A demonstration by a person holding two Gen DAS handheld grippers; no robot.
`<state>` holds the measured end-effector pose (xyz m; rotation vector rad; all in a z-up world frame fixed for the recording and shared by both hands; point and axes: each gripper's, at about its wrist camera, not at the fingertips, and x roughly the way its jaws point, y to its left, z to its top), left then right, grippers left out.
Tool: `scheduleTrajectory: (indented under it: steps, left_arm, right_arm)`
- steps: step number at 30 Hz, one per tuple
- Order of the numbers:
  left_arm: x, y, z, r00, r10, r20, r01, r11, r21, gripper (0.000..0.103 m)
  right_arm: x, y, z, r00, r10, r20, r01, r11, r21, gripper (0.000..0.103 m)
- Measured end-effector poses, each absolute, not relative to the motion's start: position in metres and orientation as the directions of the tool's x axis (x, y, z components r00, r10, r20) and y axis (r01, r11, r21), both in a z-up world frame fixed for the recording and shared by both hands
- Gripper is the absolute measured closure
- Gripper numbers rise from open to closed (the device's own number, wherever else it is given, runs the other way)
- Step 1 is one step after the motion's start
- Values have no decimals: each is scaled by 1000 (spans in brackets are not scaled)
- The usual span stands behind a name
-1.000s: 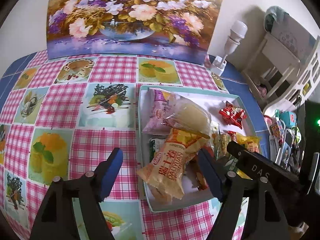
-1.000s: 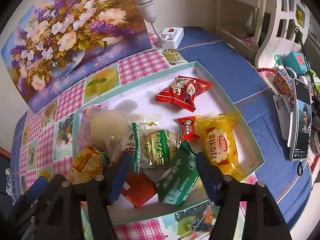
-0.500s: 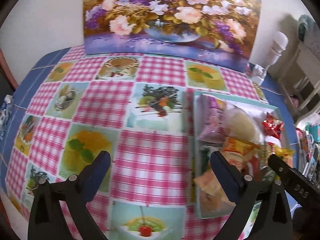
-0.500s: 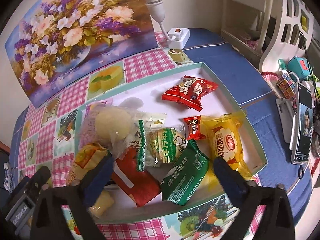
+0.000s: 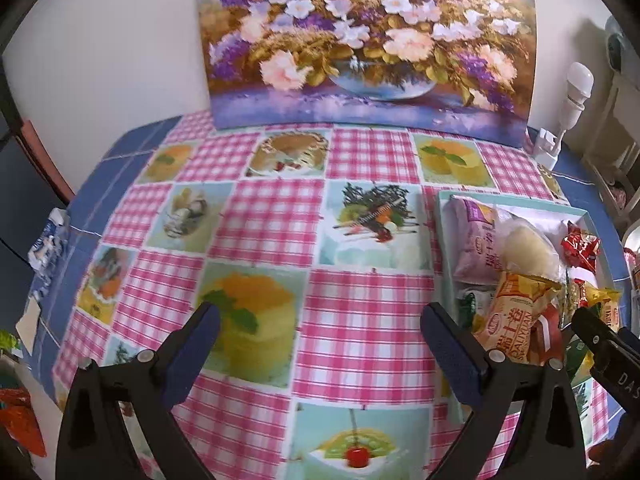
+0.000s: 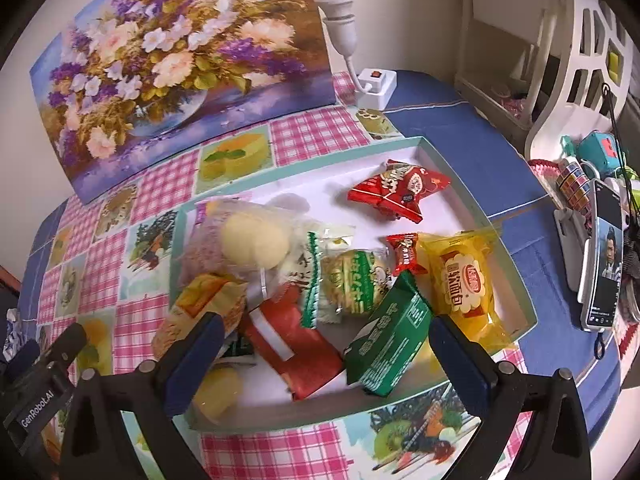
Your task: Organize snacks
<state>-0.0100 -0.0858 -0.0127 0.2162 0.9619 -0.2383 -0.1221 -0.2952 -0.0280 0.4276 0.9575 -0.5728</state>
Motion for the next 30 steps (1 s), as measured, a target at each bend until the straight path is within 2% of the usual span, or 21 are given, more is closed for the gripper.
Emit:
scheduleTrajectory:
  steps: [9,24,30]
  left_arm:
    - [-13,-58,-5,567,-34,-823,224,968,114,3]
    - [-35,-41,2,606,3,-795,254,947,197,3]
    - [-35,-41,2,605,-2,-796,259,946,195,3]
  right_arm:
    - [-124,-266,-16,474,-264,-840,583,809,75,0]
    - [-136,-250,-9,486,-275,-830,572,818,63,0]
    - [-135,-249,-10,482,-270,-833,570,819,64,0]
